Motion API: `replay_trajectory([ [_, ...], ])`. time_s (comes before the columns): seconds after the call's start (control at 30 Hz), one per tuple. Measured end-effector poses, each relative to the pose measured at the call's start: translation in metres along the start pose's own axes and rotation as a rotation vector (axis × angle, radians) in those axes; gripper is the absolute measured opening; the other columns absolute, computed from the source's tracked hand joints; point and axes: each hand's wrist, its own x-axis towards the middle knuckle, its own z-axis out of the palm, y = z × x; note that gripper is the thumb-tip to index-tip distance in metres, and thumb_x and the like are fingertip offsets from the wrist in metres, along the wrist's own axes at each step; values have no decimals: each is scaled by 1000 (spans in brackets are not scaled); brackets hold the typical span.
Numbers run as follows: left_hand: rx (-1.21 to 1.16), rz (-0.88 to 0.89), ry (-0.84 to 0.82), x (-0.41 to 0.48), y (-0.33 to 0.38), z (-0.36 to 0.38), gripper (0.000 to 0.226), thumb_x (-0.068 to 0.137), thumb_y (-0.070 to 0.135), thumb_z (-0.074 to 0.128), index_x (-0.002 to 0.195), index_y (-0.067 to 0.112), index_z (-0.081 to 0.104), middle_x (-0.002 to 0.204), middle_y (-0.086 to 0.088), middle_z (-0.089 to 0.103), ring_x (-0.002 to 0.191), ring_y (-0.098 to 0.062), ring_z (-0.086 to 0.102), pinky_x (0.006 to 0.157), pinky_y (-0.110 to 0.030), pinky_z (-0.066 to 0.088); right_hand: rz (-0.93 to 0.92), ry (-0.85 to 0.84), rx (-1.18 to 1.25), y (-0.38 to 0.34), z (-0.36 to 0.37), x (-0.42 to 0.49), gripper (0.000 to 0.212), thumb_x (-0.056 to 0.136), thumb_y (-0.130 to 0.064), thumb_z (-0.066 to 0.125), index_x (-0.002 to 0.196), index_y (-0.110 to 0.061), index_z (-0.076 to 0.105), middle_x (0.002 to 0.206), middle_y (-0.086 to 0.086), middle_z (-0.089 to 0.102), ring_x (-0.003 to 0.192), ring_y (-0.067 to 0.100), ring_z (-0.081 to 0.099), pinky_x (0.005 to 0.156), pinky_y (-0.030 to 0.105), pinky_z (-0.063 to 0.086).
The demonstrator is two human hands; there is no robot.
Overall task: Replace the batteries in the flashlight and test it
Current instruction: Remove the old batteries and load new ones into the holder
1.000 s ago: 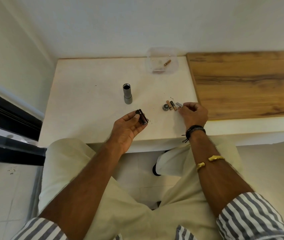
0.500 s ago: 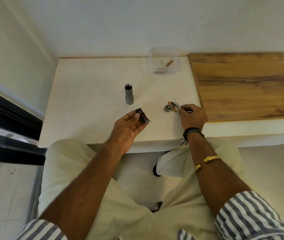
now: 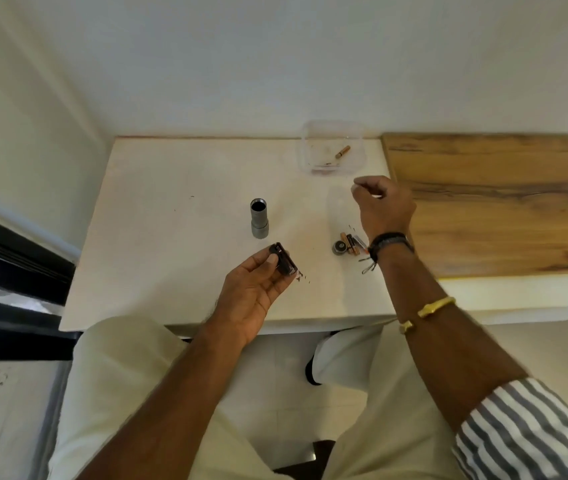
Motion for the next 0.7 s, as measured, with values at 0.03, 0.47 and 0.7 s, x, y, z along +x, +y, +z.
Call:
replay_trajectory([
  [0.03,-4,-2,0,0,0,-1,22,89,3,61,110,1,68,103,-15,73,97,-24,72,86,-37,59,-18,-23,-35,-5,4,12,13,83,-13,75,94,-18,80,85,-9,75,77,-3,66,67,2,47],
  [0.47,-4,-40,9,23,-10,-11,30,89,10,63,117,3,70,119,-18,70,108,-27,70,82,-33,58,-348,-350,-1083,-29,63,127,23,93,-9,60,106,-18,77,112,9,73,103,34,69,85,41,58],
  [0.7,-19,-42,-3,28,-9,-11,30,88,10,64,116,3,70,119,-19,70,108,-28,69,81,-33,59,-460,-387,-1217,-31,75,134,27,94,-5,55,109,-16,74,114,10,69,102,36,68,84,42,56],
])
